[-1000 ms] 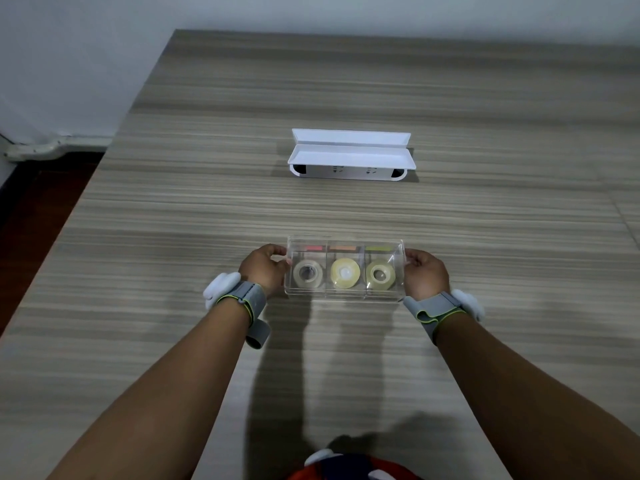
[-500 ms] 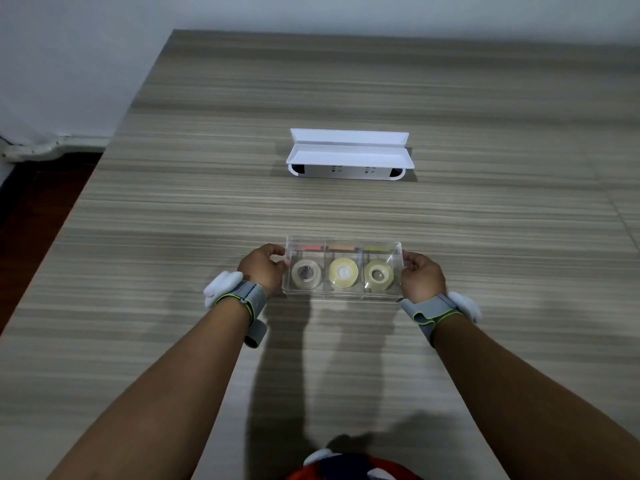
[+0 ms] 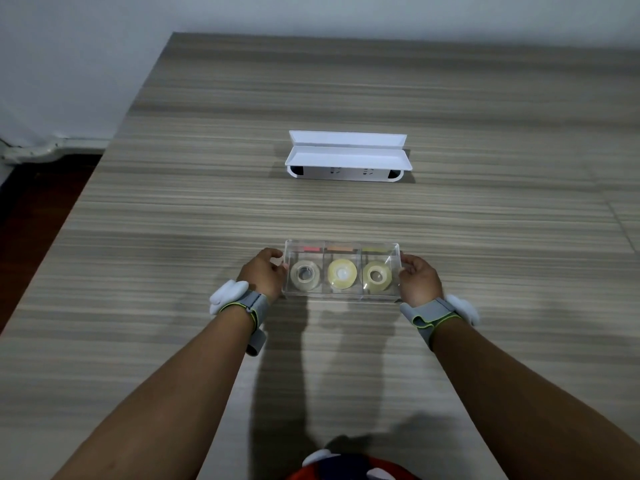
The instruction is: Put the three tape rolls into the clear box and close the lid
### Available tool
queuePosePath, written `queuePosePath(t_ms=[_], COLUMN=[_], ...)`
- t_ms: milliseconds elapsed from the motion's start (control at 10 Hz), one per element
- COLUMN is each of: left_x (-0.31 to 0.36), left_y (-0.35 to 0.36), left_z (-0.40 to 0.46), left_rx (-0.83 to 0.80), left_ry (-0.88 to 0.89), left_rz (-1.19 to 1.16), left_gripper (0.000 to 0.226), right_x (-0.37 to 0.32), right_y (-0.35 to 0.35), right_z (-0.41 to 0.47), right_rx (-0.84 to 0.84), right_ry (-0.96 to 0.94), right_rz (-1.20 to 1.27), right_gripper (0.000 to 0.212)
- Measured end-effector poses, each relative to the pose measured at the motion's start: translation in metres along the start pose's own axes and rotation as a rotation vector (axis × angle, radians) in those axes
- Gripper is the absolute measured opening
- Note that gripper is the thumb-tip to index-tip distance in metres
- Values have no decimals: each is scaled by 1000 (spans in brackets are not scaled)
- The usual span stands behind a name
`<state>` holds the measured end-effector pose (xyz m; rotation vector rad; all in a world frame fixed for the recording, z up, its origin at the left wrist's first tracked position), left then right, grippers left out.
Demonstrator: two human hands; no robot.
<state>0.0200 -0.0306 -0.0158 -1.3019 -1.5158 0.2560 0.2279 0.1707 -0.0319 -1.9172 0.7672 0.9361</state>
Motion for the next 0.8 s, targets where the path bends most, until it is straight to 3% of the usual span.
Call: queuePosePath(t_ms=[100, 200, 300, 400, 700, 800], left_x=[-4, -1, 16, 18, 15, 30], left_y=[5, 5, 21, 42, 45, 34], left_z=[-6, -16, -29, -31, -33, -34], left_rx=[18, 81, 19, -108, -180, -130], left_ry=[52, 209, 459, 559, 494, 472], left_rz=[-23, 247, 554, 718, 782, 634], left_gripper=[45, 68, 77, 86, 107, 87], right_x=[7, 2, -2, 6, 5, -11], right_y=[1, 3, 19, 31, 32, 29], right_z=[-4, -20, -37, -40, -42, -41], right_rx=[2, -14, -135, -253, -314, -283], right_ry=[20, -258, -581, -594, -535, -511], right_rz=[4, -305, -689, -842, -932, -813], right_gripper=[37, 51, 60, 68, 78, 80])
Point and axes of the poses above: each hand's wrist, its own z-axis towards the middle knuckle, its own y-axis out of the palm, x = y × z, the point moved 6 cm from there along z, towards the middle knuckle, and after that the axes turned 5 degrees about z, right-handed, at the moved point
